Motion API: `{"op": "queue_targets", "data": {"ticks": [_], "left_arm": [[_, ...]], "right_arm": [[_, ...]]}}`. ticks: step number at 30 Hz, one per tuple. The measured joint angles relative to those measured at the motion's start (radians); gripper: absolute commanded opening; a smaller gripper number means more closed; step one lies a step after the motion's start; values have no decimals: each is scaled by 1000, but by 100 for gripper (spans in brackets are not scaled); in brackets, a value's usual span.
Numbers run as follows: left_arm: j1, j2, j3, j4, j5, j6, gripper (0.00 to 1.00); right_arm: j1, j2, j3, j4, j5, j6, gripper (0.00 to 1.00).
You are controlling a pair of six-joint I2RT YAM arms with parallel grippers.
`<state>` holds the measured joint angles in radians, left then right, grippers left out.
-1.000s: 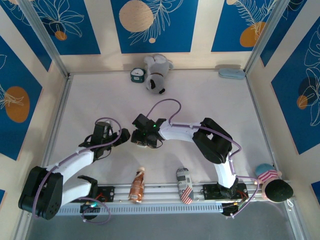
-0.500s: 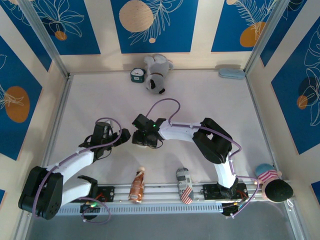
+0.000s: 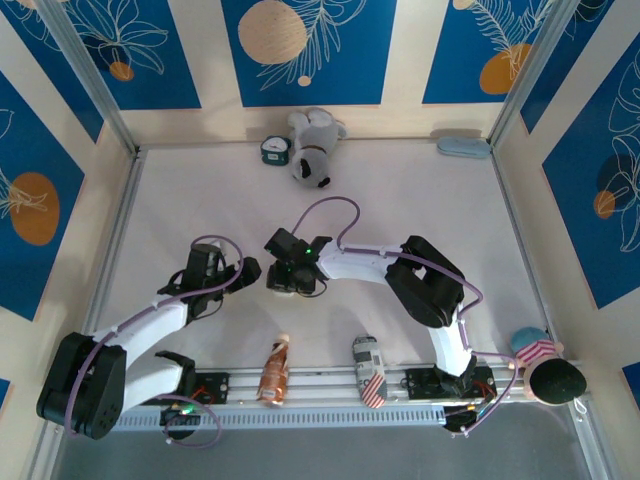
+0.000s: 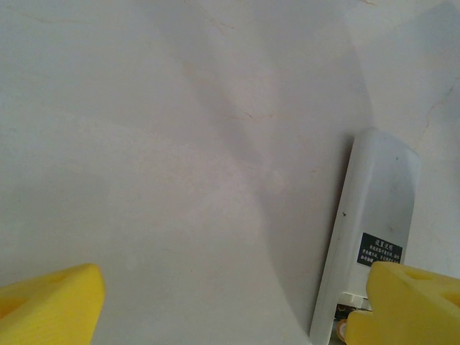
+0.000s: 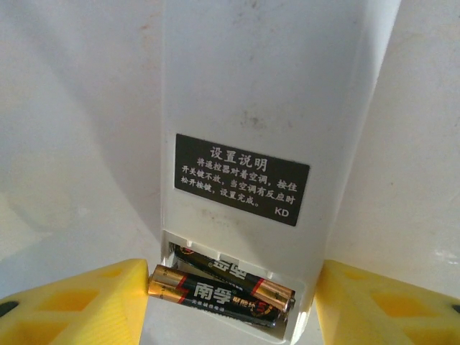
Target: Load the batteries into the remote control
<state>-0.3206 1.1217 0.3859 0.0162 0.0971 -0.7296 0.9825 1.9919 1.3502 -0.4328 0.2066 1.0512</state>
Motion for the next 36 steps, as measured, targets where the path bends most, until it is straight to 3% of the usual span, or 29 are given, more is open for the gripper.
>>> {"op": "queue_targets", "data": {"ticks": [18,21,25,27,28,33,36], "left_arm": [[0,5,0,5,0,0,94],[0,22,0,11,7,0,88],[3,64,0,47,29,-5,66],[10,98,0,79,52,-9,38],[14,119,2,97,66,-14,31],[51,314,42,224,185,-46,5],[72,401,75,291,250,-76,2]], "right_arm": [[8,0,0,-6,-5,-83,61],[9,0,0,-5,-11,-105,61],[11,2,-5,3,-16,-124,61],[11,2,-10,10,-19,-130,61],[11,2,-12,13,-19,-134,61],[9,-1,-23,29,-24,-135,61],[8,-2,-24,31,-27,-135,61]]}}
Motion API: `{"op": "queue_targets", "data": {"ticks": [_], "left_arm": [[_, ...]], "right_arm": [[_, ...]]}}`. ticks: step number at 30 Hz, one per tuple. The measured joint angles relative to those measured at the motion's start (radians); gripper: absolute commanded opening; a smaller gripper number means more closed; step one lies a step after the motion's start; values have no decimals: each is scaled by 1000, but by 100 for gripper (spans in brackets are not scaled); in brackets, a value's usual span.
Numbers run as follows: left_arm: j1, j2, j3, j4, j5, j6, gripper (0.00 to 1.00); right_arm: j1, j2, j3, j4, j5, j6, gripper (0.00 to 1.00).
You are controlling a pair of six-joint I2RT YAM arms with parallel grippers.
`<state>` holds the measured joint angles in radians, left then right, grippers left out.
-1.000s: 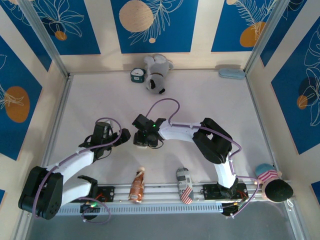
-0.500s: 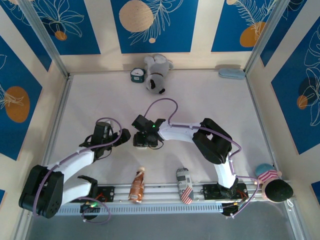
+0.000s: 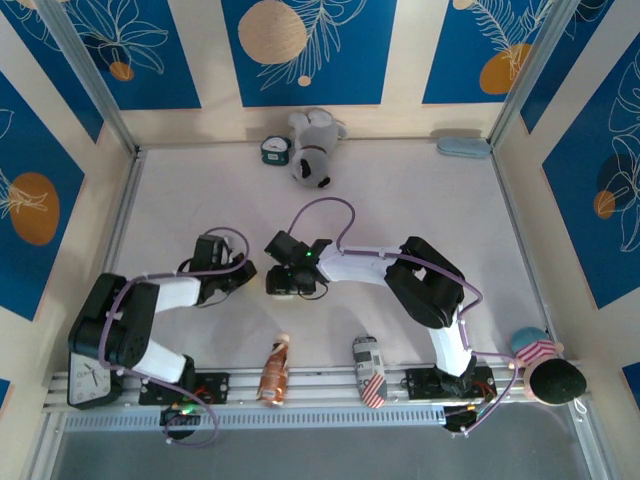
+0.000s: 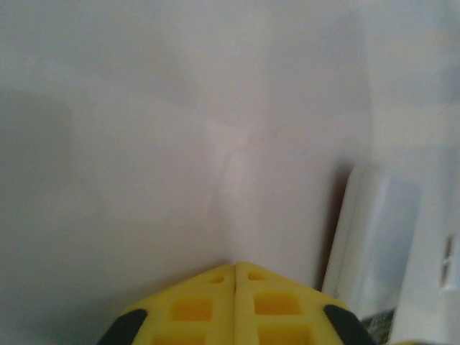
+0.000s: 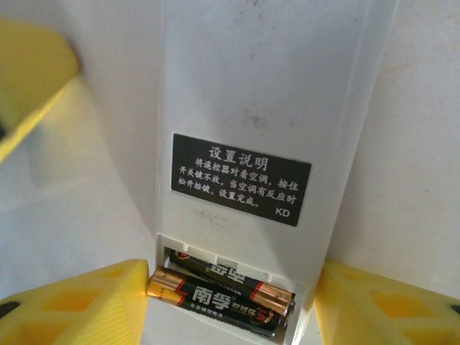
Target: Load the batteries into the remote control
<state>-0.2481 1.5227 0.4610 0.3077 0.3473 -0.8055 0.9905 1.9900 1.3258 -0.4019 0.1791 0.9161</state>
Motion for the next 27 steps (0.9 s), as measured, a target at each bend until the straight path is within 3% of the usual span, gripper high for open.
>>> {"op": "queue_targets", "data": {"ticks": [14,27], "left_arm": [[-2,220,148,188,150,-58,3],[-49,282,200,211,154,-60,2]], "right_arm": [[-6,-10,-20,24,-16,-3,61],[-7,-10,-19,19,-21,-10,61]]}}
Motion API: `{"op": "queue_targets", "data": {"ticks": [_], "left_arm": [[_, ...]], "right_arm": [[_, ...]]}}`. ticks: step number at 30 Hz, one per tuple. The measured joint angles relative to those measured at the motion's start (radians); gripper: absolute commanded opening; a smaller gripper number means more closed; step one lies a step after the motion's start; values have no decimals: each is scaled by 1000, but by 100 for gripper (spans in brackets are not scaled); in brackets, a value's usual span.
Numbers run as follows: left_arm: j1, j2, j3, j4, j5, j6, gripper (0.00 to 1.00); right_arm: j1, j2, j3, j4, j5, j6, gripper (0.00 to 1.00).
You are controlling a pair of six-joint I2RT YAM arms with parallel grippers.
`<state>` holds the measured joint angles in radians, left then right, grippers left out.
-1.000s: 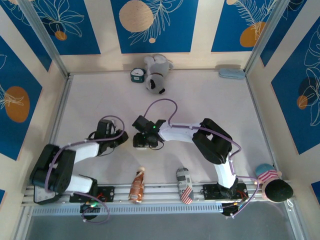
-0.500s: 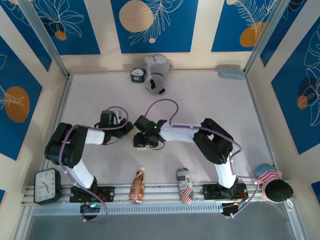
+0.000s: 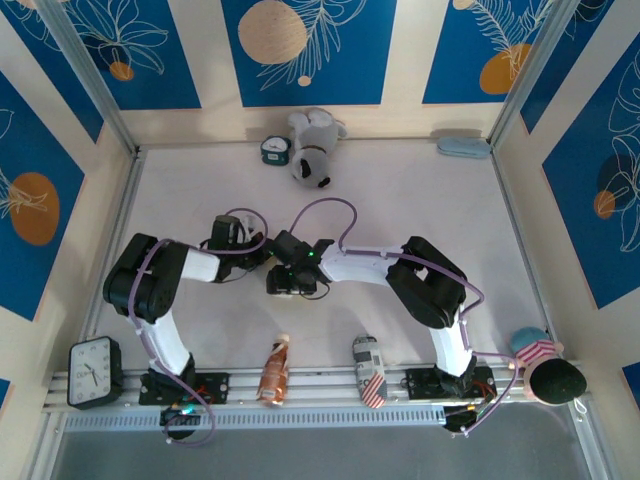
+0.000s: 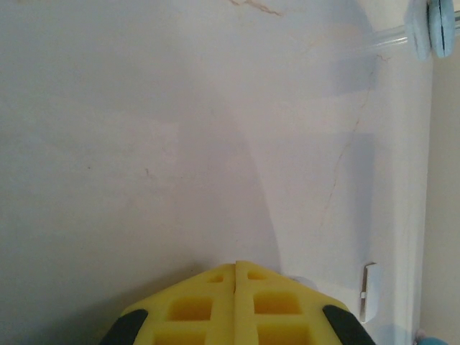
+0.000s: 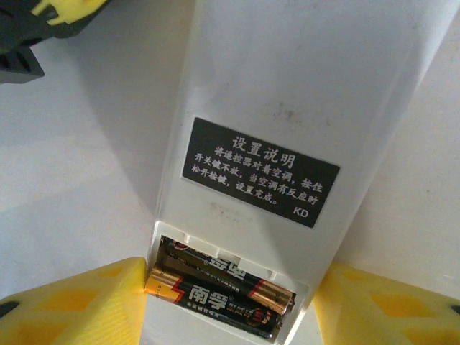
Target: Load the batteries into the remote control
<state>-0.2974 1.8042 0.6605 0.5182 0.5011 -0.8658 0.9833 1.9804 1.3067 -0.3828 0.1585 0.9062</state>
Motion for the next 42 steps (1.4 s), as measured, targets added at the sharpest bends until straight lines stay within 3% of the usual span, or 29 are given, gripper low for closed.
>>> {"op": "queue_targets", "data": {"ticks": [12,42], "left_arm": [[0,0,3,-10,-8,3,2],[0,0,2,-10,-11,3,3]], "right_arm": [[-2,0,0,-5,0,-8,56],[-5,27,43,-60,0,-4,57]]}}
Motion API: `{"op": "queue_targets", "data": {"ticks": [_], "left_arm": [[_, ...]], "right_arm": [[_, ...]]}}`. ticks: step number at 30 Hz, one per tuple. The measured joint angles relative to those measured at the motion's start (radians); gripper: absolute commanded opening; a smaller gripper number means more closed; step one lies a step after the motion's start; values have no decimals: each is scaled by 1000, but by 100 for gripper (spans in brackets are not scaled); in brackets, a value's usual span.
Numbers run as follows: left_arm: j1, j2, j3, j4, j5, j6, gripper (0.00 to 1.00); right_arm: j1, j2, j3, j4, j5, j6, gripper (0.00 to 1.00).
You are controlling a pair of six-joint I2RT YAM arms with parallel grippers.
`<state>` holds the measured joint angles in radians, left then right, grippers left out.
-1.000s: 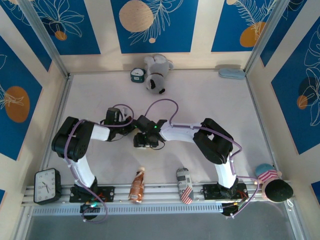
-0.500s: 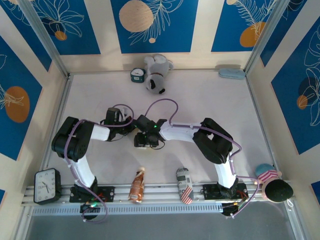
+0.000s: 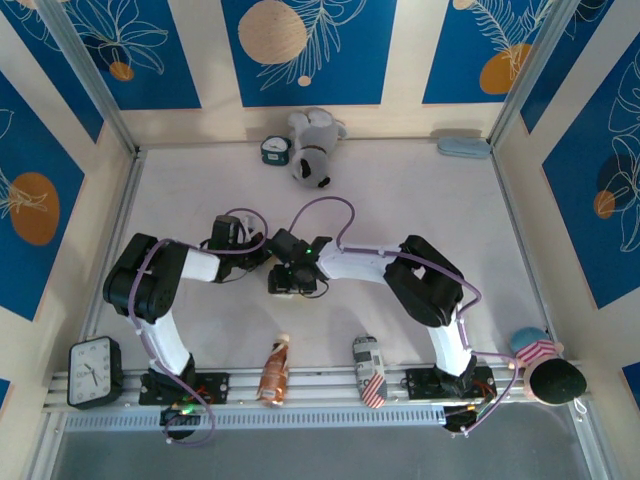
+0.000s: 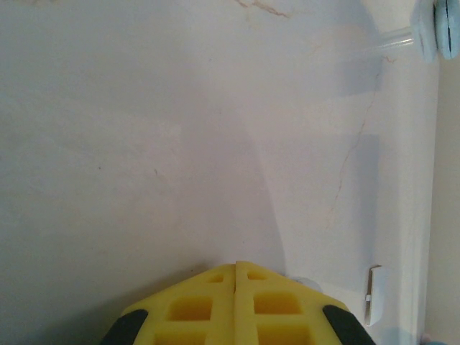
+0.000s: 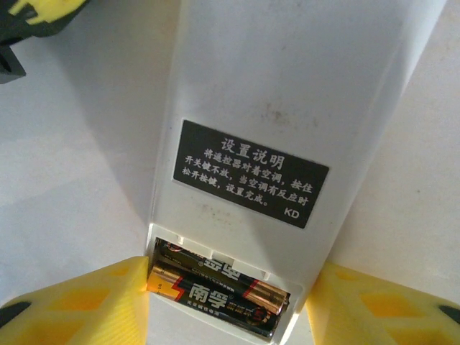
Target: Load the batteries into the remote control
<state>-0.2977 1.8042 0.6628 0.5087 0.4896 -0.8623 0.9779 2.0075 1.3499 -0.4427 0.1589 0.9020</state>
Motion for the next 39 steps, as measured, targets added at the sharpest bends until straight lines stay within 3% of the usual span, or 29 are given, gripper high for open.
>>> {"op": "queue_targets", "data": {"ticks": [3,16,22,30,39], "left_arm": [[0,0,0,0,0,0,4],[-2,0,0,0,0,0,4],[-2,0,0,0,0,0,5],[-2,0,0,0,0,0,6],[-3,0,0,0,1,0,6]], "right_arm": [[0,4,6,-8,1,0,61],[2,14,24,-26,2,0,60],[2,8,10,-8,0,-2,65],[2,-3,-7,9,-1,-3,59],[4,10,14,-8,0,-15,68]]}}
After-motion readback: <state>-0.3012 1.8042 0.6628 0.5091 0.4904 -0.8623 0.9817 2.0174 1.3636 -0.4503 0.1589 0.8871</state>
